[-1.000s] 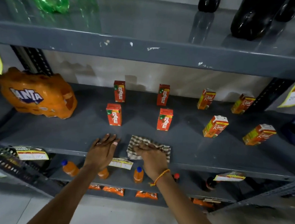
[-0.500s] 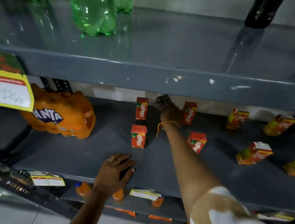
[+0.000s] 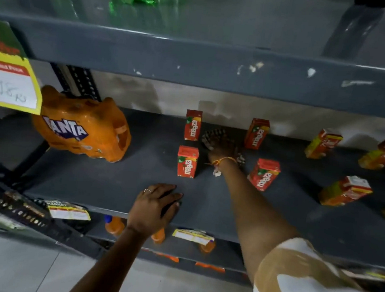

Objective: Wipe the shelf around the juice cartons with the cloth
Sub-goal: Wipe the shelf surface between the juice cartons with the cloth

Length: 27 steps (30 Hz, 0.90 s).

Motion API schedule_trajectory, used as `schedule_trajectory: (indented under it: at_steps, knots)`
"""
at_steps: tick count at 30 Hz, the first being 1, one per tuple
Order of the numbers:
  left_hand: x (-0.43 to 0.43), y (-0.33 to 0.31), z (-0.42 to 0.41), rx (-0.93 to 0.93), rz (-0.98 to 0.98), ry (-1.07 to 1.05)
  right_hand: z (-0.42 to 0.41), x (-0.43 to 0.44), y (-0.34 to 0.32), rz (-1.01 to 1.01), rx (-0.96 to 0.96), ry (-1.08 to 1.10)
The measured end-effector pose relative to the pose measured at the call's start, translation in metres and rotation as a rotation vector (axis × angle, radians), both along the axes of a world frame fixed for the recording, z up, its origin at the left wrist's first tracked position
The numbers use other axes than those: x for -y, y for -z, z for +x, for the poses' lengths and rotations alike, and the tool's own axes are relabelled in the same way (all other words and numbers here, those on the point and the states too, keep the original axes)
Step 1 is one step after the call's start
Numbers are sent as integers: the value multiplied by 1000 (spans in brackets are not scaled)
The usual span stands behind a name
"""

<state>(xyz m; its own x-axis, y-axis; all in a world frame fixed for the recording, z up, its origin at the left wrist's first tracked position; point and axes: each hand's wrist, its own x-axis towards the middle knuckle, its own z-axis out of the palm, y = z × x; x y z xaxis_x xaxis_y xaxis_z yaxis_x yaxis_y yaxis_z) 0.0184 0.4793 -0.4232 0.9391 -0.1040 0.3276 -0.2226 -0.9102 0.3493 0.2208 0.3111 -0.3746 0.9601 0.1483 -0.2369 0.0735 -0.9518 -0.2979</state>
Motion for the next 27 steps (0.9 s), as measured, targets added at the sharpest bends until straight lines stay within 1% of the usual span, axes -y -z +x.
schedule_trajectory:
  at_steps: [3, 7, 9, 11, 14, 16, 21, 23, 24, 25, 27]
  knots:
    - [1, -2, -1, -1, 25, 8, -28, -4, 8, 82, 1, 73]
    - [3, -3, -2, -2, 46, 11, -91, 0, -2, 161, 51, 91]
    - [3, -4, -3, -10, 53, 7, -117, 6, 2, 187, -8, 91]
    - [5, -5, -4, -18, 61, 6, -143, 13, 1, 177, -14, 47]
    - [9, -10, -9, -24, 67, -2, -178, 28, -2, 183, 31, -75]
    - [11, -13, -11, -36, 72, -2, -199, 45, -7, 274, 73, -156]
    - [10, -15, -18, -62, 72, 23, -236, 95, -13, 443, -53, -321]
    - [9, -14, -21, -94, 94, 11, -239, 103, -23, 506, -127, -345]
    - [8, -13, -22, -119, 104, 3, -236, 104, -28, 540, -131, -331]
    - [8, -13, -22, -143, 109, -4, -229, 101, -30, 558, -79, -305]
    - [6, -12, -24, -187, 101, -21, -207, 90, -29, 506, 75, -233]
